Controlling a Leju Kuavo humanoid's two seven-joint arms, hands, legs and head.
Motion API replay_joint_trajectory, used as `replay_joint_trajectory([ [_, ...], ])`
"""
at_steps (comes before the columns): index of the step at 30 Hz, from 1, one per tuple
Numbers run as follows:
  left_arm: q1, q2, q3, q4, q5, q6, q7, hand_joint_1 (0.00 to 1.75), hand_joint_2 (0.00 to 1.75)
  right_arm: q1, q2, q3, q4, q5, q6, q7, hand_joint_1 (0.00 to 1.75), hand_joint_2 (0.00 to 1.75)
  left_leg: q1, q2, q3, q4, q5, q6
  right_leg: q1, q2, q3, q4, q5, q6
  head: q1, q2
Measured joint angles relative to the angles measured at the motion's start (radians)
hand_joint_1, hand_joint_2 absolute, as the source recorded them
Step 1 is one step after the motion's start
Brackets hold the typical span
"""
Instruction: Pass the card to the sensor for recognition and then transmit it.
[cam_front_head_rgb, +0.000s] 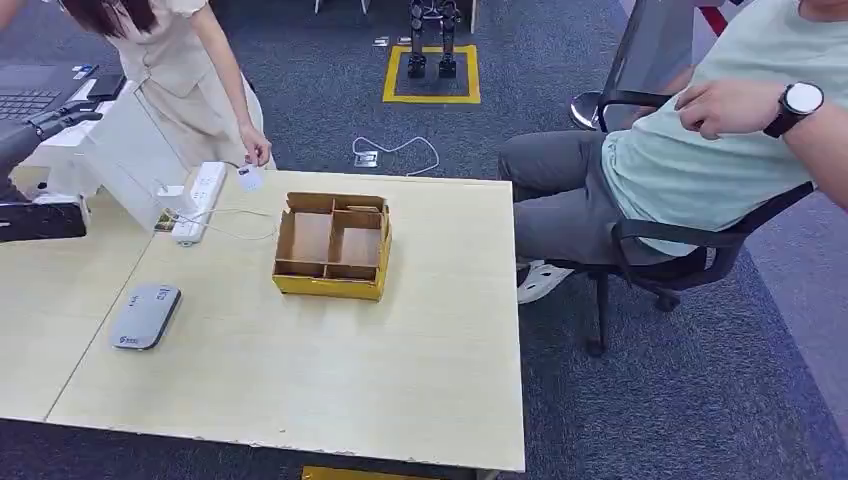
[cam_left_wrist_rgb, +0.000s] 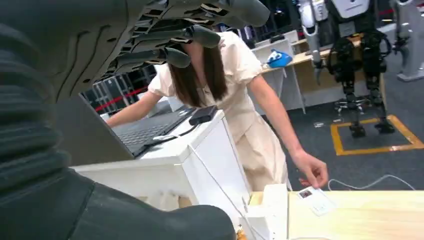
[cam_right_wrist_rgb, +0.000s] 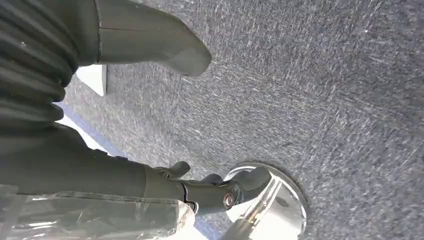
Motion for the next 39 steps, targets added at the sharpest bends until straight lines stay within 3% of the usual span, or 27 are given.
replay_joint_trajectory([
  [4, 0.099, 0.117, -0.021, -0.156, 0.144, 0.053, 0.057, 0.00, 1.75, 0.007, 0.000, -0.010, 0.000, -0.005, -0.005, -0.003, 0.00, 1.75, 0.000, 0.001, 0.000, 0.000, 0.000, 0.000, 0.000, 0.001, -0.001, 0.000, 0.000, 0.000, 0.000, 0.000],
  [8, 0.206, 0.180, -0.029, -0.262, 0.141, 0.130, 0.065, 0.00, 1.75, 0.007, 0.000, -0.015, 0.000, -0.005, -0.006, -0.003, 0.00, 1.75, 0.000, -0.001, 0.000, 0.000, 0.000, 0.000, 0.000, -0.001, -0.001, 0.000, -0.001, 0.000, 0.001, 0.000],
  [16, 0.327, 0.162, -0.046, -0.369, 0.008, 0.177, 0.052, 0.00, 1.75, 0.009, 0.000, -0.030, 0.000, -0.015, -0.015, -0.004, 0.00, 1.75, 0.000, -0.002, 0.000, 0.000, 0.000, 0.000, 0.000, -0.002, 0.000, 0.000, 0.000, 0.000, 0.001, 0.000],
  [32, 0.380, 0.144, -0.054, -0.424, -0.004, 0.179, 0.043, 0.00, 1.75, 0.011, 0.000, -0.037, 0.000, -0.014, -0.017, -0.005, 0.00, 1.75, 0.000, -0.002, 0.000, 0.000, 0.000, 0.000, -0.001, -0.002, -0.001, 0.000, 0.000, 0.000, 0.001, 0.000],
  [34, 0.398, 0.111, -0.053, -0.429, -0.072, 0.196, 0.029, 0.00, 1.75, 0.011, 0.000, -0.038, 0.000, -0.013, -0.017, -0.005, 0.00, 1.75, -0.001, -0.002, 0.000, 0.000, 0.000, 0.000, -0.001, -0.002, -0.001, -0.001, 0.000, 0.000, 0.001, 0.000],
  [35, 0.408, 0.012, -0.060, -0.408, -0.200, 0.243, 0.016, 0.00, 1.75, 0.009, 0.000, -0.040, 0.000, -0.010, -0.018, -0.006, 0.00, 1.75, -0.001, -0.003, -0.001, 0.000, 0.000, 0.000, -0.001, -0.004, 0.000, -0.001, 0.000, 0.000, 0.001, 0.000],
  [36, 0.423, -0.119, -0.078, -0.338, -0.280, 0.322, 0.009, 0.00, 1.75, 0.008, 0.001, -0.041, 0.000, -0.001, -0.018, -0.003, 0.00, 1.75, -0.002, -0.003, 0.000, 0.000, 0.000, 0.000, -0.002, -0.004, 0.000, -0.001, 0.000, 0.000, 0.001, 0.000],
  [39, 0.431, -0.189, -0.091, -0.301, -0.318, 0.361, 0.012, 0.00, 1.75, 0.008, 0.001, -0.041, 0.000, 0.002, -0.018, -0.002, 0.00, 1.75, -0.002, -0.003, 0.000, 0.000, 0.000, 0.000, -0.002, -0.004, 0.000, -0.001, 0.000, 0.000, 0.002, 0.000],
])
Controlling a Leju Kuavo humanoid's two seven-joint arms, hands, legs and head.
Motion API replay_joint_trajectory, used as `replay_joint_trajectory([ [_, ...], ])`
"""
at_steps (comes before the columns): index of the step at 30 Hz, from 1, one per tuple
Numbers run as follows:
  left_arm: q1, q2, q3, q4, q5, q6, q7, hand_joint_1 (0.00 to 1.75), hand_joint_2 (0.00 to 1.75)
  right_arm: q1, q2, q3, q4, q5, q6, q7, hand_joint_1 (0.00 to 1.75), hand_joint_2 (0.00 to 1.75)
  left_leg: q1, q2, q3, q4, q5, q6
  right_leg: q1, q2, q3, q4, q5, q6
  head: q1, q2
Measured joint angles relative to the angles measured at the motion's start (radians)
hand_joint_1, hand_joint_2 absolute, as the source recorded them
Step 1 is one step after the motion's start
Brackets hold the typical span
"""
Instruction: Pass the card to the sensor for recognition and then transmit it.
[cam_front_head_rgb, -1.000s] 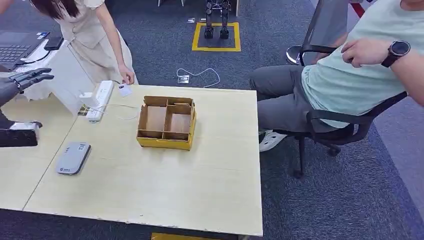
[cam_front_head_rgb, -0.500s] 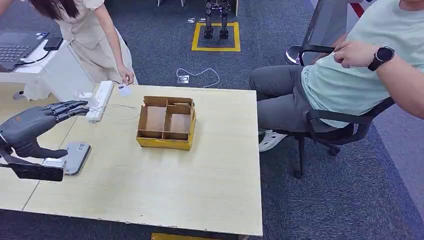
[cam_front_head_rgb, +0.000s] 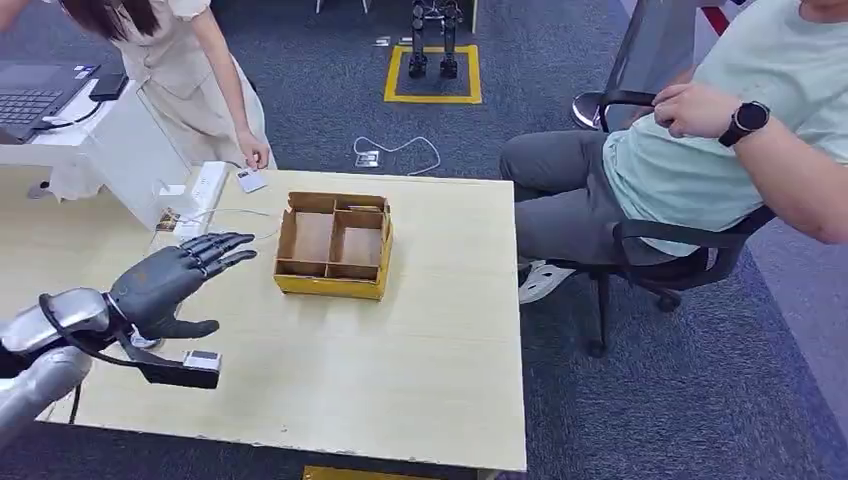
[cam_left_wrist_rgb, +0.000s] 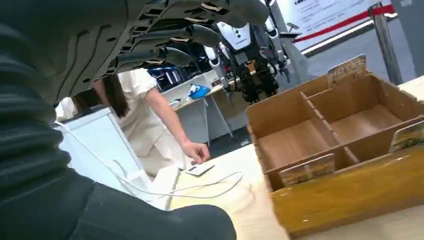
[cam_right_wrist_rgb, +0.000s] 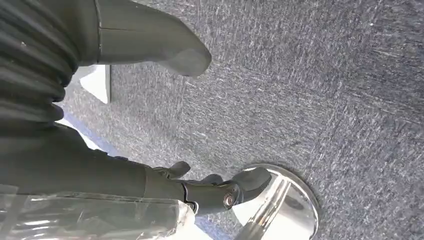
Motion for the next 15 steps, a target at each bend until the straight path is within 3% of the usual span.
replay_joint_trajectory([
  [8, -0.001, -0.168, -0.019, 0.107, -0.108, 0.090, 0.025, 0.00, 1.75, -0.001, 0.001, 0.000, 0.000, 0.006, 0.000, 0.000, 0.00, 1.75, 0.000, 0.000, 0.000, 0.000, 0.000, 0.000, 0.000, 0.000, -0.001, 0.000, 0.000, 0.000, 0.000, 0.000],
  [15, -0.019, -0.283, -0.020, 0.202, -0.168, 0.156, 0.062, 0.00, 1.75, -0.001, 0.001, 0.000, 0.000, 0.014, -0.002, 0.007, 0.00, 1.75, 0.000, 0.000, 0.000, 0.000, 0.000, 0.000, 0.000, 0.000, -0.001, 0.000, 0.000, 0.000, -0.001, 0.000],
])
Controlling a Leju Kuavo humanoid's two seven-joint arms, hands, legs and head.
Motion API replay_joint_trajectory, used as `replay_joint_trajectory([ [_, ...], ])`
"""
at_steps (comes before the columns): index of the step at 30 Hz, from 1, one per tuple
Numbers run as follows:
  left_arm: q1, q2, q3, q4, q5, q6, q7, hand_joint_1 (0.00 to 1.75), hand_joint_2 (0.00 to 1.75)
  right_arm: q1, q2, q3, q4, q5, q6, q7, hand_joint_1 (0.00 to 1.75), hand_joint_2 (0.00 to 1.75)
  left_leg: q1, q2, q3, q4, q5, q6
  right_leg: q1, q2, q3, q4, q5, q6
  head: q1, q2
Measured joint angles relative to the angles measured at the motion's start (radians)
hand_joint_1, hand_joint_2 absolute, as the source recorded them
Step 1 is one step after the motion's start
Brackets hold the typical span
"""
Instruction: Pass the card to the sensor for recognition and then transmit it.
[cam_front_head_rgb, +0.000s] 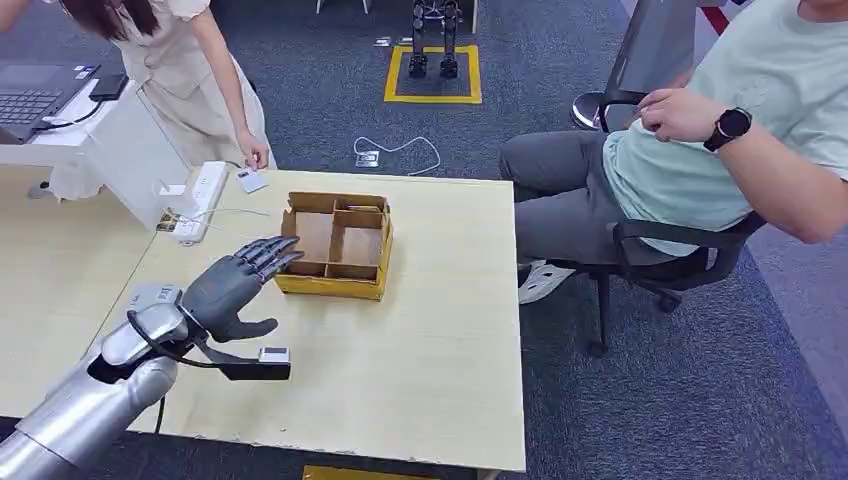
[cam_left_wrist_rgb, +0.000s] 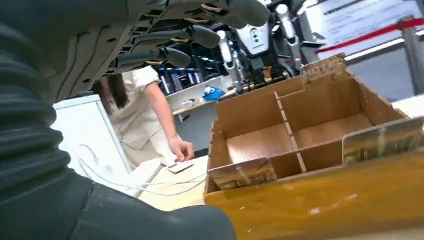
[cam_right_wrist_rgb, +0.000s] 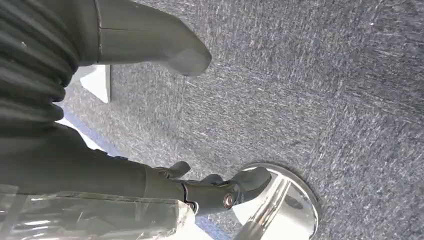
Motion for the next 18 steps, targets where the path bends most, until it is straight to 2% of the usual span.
replay_joint_trajectory([
  [5, -0.003, -0.060, 0.000, 0.052, -0.006, 0.025, 0.000, 0.00, 1.75, -0.001, 0.001, 0.000, 0.000, 0.004, 0.000, 0.002, 0.00, 1.75, 0.000, 0.000, 0.000, 0.000, 0.000, 0.000, 0.000, 0.001, 0.000, 0.000, 0.000, 0.000, 0.000, 0.000],
  [14, -0.004, -0.097, 0.000, 0.094, -0.008, 0.026, 0.000, 0.00, 1.75, -0.001, 0.002, 0.000, 0.000, 0.007, 0.000, 0.003, 0.00, 1.75, 0.000, 0.000, 0.000, 0.000, 0.000, 0.000, 0.000, 0.000, 0.000, 0.000, 0.000, 0.000, 0.000, 0.000],
  [18, -0.018, -0.119, 0.000, 0.121, -0.044, 0.049, 0.019, 0.00, 1.75, -0.001, 0.002, 0.000, 0.000, 0.008, 0.000, 0.003, 0.00, 1.75, 0.000, 0.000, 0.000, 0.000, 0.000, 0.000, 0.000, 0.000, 0.000, 0.000, 0.000, 0.000, 0.000, 0.000],
])
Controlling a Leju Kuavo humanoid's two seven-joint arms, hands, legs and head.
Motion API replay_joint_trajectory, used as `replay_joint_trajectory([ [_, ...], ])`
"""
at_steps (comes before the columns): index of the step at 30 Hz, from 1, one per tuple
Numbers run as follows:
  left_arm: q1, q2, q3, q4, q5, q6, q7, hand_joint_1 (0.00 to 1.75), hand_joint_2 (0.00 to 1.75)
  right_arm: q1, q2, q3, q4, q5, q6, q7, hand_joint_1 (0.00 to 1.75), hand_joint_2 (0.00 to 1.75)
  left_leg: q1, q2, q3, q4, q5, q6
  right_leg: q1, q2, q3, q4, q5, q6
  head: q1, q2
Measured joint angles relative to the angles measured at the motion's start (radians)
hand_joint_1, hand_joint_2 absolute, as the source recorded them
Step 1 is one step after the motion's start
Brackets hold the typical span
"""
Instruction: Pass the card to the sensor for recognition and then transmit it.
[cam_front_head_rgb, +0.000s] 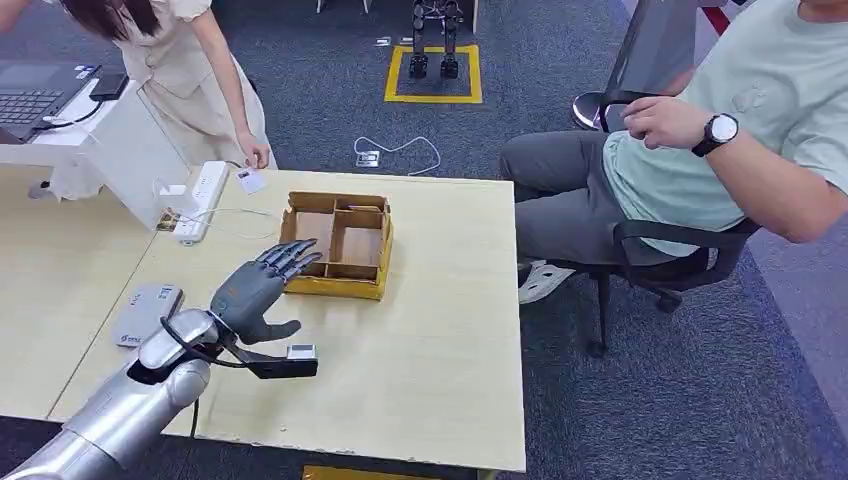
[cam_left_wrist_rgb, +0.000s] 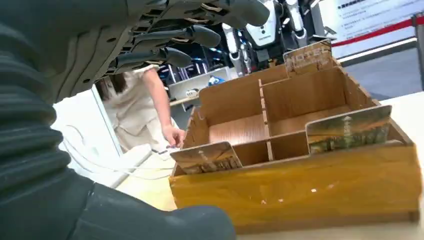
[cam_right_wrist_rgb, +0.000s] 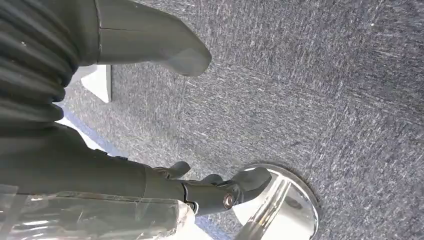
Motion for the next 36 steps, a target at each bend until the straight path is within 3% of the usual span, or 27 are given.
replay_joint_trajectory([
  [1, -0.005, -0.008, 0.000, 0.010, -0.010, 0.008, 0.003, 0.00, 1.75, 0.000, 0.000, 0.000, 0.000, 0.001, 0.000, 0.001, 0.00, 1.75, 0.000, 0.000, 0.000, 0.000, 0.000, 0.000, 0.000, 0.000, 0.000, 0.000, 0.000, 0.000, 0.000, 0.000],
  [2, -0.009, -0.016, 0.000, 0.021, -0.021, 0.017, 0.011, 0.00, 1.75, -0.001, 0.000, 0.000, 0.000, 0.001, 0.000, 0.003, 0.00, 0.00, 0.000, 0.000, 0.000, 0.000, 0.000, 0.000, 0.000, 0.000, 0.000, 0.000, 0.000, 0.000, 0.000, 0.000],
  [10, -0.038, -0.066, 0.005, 0.115, -0.128, 0.107, 0.077, 0.00, 1.75, -0.001, 0.002, 0.000, 0.000, 0.005, -0.001, 0.010, 0.00, 0.00, 0.000, 0.000, 0.000, 0.000, 0.000, 0.000, 0.000, 0.000, 0.000, 0.000, 0.000, 0.000, 0.000, 0.000],
  [32, -0.052, -0.105, 0.007, 0.175, -0.132, 0.111, 0.083, 0.00, 1.75, -0.001, 0.003, 0.000, 0.000, 0.006, -0.002, 0.010, 0.00, 0.00, 0.000, 0.000, 0.000, 0.000, 0.000, 0.000, 0.000, 0.000, 0.000, 0.000, 0.000, 0.000, 0.000, 0.000],
  [36, -0.053, -0.113, 0.011, 0.178, -0.153, 0.141, 0.097, 0.00, 1.75, -0.001, 0.003, 0.000, 0.000, 0.007, -0.002, 0.010, 0.00, 0.00, 0.000, 0.000, 0.000, 0.000, 0.000, 0.000, 0.000, 0.000, 0.000, 0.000, 0.000, 0.000, 0.000, 0.000],
])
